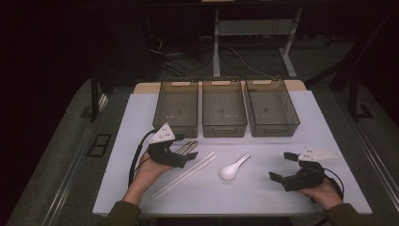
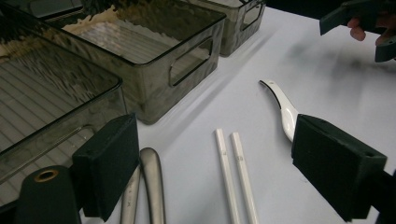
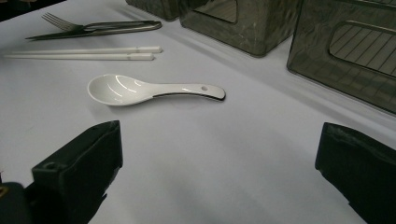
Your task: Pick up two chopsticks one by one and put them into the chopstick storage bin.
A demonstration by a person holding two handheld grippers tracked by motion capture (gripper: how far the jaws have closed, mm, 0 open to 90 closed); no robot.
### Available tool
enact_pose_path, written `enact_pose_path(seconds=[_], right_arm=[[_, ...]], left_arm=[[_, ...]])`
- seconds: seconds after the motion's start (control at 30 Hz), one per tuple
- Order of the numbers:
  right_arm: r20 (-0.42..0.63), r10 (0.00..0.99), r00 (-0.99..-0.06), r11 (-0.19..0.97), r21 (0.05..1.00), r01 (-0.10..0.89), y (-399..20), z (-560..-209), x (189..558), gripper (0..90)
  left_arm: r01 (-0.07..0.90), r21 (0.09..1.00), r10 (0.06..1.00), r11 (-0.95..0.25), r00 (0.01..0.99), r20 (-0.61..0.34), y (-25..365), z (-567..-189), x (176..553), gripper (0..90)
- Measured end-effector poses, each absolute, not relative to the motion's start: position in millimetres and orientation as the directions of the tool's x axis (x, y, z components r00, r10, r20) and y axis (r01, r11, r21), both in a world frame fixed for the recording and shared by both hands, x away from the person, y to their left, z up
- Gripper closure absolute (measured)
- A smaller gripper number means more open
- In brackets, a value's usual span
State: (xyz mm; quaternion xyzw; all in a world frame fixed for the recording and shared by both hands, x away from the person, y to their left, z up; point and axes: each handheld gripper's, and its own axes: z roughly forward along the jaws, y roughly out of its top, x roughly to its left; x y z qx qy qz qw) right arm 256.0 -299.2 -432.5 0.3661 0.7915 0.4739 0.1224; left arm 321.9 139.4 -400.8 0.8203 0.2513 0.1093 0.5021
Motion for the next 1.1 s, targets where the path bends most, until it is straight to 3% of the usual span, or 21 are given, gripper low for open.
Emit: enact_pose_path(seconds=[0.37, 0.5, 0.8, 1.1], right_arm=[[0.15, 0.694, -0.704, 0.288, 0.839, 0.463, -298.8, -432.4, 255.7, 0.7], [0.148, 0.693, -0.705, 0.29, 0.839, 0.461, -298.6, -432.6, 255.8, 0.7], [0.15, 0.691, -0.708, 0.293, 0.837, 0.463, -297.9, -432.6, 255.6, 0.7], [0.146, 0.693, -0.706, 0.295, 0.836, 0.463, -297.5, -432.6, 255.5, 0.7]], left_arm=[[0.35, 0.834, 0.509, -0.426, 0.855, -0.098, 135.5, -406.8, 321.9, 46.1], [0.374, 0.814, 0.514, -0.445, 0.851, -0.109, 134.8, -410.0, 322.6, 53.5], [0.396, 0.764, 0.509, -0.509, 0.854, -0.104, 127.5, -420.4, 321.1, 65.5], [0.421, 0.729, 0.514, -0.539, 0.851, -0.111, 123.1, -427.2, 320.2, 71.9]])
